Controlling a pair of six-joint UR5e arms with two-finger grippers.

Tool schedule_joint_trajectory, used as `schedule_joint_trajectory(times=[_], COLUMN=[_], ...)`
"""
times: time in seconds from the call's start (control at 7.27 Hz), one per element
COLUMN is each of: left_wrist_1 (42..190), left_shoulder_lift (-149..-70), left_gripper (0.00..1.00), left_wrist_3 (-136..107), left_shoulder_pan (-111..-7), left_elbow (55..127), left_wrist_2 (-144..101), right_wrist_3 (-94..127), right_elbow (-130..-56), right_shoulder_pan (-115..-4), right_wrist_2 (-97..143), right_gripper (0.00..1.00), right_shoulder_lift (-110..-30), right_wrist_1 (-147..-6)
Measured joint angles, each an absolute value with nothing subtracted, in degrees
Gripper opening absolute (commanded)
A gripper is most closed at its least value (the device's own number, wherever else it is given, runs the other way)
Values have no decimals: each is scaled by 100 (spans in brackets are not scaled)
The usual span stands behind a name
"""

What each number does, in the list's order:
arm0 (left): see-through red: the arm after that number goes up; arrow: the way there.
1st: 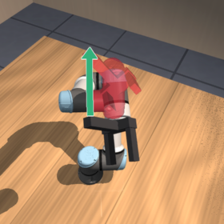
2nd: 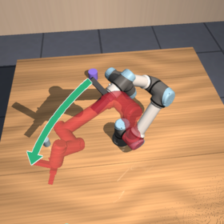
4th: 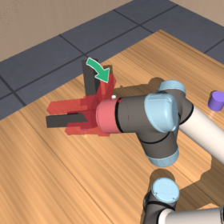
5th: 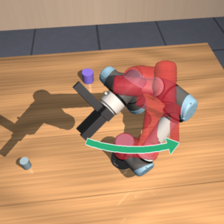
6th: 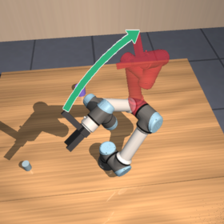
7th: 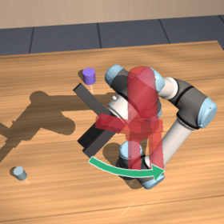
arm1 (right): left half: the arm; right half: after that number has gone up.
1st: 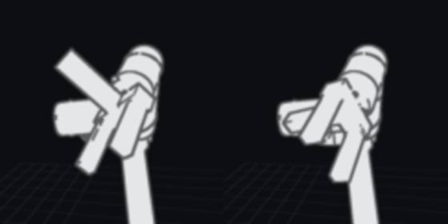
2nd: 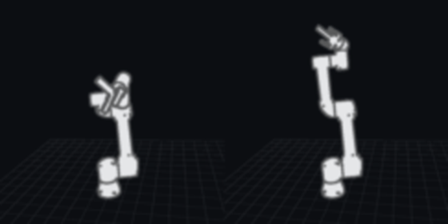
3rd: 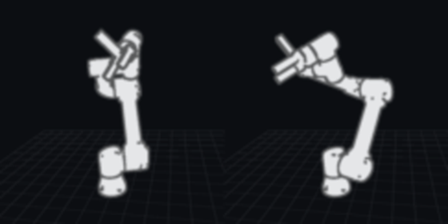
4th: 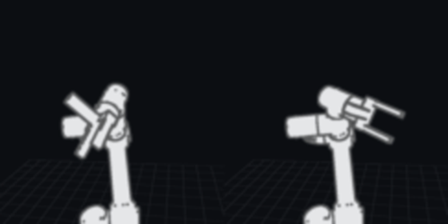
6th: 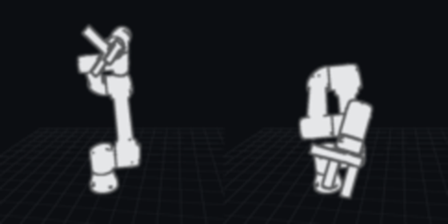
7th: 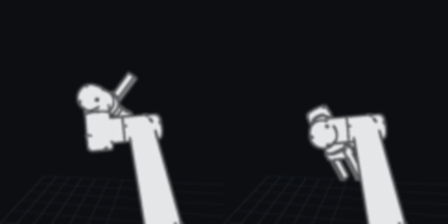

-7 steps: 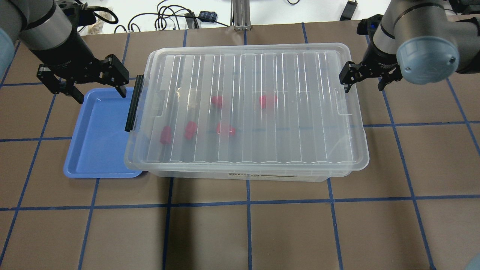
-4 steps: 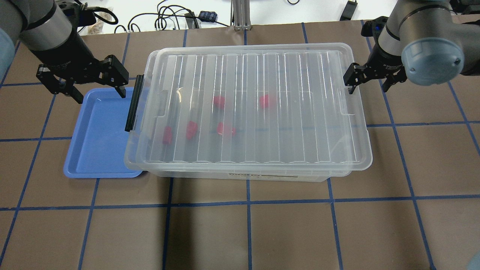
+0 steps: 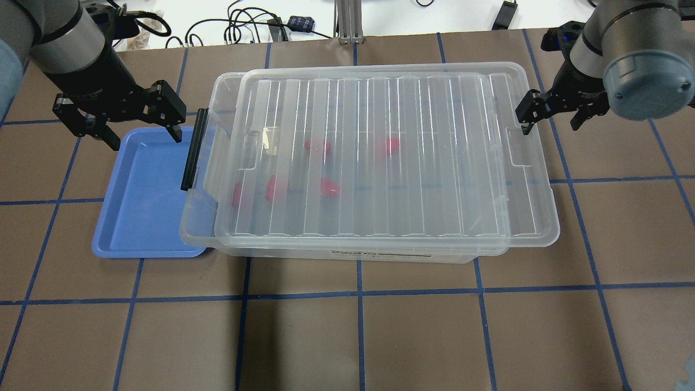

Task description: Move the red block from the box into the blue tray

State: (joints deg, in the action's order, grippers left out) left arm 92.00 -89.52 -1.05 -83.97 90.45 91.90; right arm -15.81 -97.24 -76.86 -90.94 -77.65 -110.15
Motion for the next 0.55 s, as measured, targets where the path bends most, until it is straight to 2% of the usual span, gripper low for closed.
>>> schedule_joint_trajectory(times=[0.55], left_wrist_1=[8801], left_shoulder_lift=[-8950], left_gripper=[100], left_wrist_3=[-78], left_shoulder_pan=[-8396], left_elbow=[9002], left_wrist_2=[9153], right_wrist_3=[-2325], right_elbow=[-9698], right_shoulder_pan=[-7203], right_wrist_2=[-9080], right_gripper=[98], right_shoulder_lift=[-7750], right_wrist_1=[-11021])
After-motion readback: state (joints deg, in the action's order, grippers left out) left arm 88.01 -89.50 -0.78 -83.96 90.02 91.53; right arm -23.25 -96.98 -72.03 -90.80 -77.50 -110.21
